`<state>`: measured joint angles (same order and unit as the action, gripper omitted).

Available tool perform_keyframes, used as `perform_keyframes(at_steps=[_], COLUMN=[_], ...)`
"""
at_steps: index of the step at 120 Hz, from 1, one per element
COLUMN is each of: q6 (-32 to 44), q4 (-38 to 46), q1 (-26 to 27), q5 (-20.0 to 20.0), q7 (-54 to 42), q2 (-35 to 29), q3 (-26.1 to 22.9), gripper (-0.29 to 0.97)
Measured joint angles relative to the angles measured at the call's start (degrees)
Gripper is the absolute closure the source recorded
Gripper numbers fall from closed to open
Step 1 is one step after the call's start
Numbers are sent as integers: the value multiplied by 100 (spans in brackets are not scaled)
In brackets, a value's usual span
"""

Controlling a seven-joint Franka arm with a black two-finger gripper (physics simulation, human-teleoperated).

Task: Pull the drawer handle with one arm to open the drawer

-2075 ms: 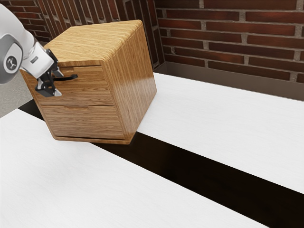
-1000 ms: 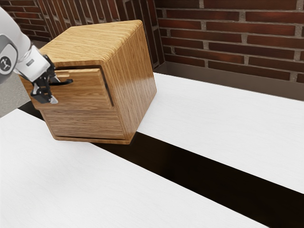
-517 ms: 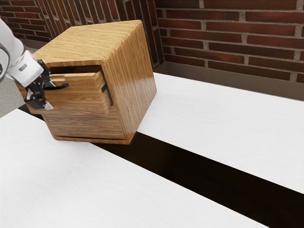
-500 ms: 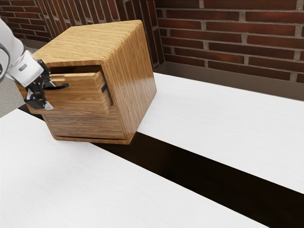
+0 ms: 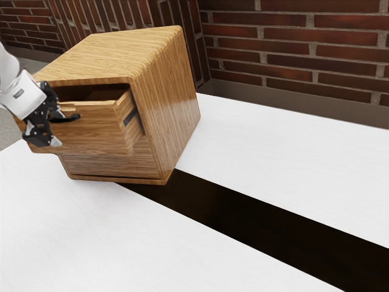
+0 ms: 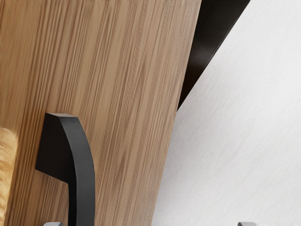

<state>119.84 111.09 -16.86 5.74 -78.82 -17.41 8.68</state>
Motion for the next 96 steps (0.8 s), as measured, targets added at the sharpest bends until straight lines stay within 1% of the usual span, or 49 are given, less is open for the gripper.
perform_keyframes(at_steps=[18,29,65,80,96], q6=[18,24,87,116,132], q4=[142,218,525,641,755], q1=[-1,-80,-169,-177,-214], q5=[23,28,38,39,37], q7=[6,9,16,18,21], q2=[-148,-234,-565,-683,-776], q3=[-14,-130,-259,-302,-363], gripper=[23,25,24,26,24])
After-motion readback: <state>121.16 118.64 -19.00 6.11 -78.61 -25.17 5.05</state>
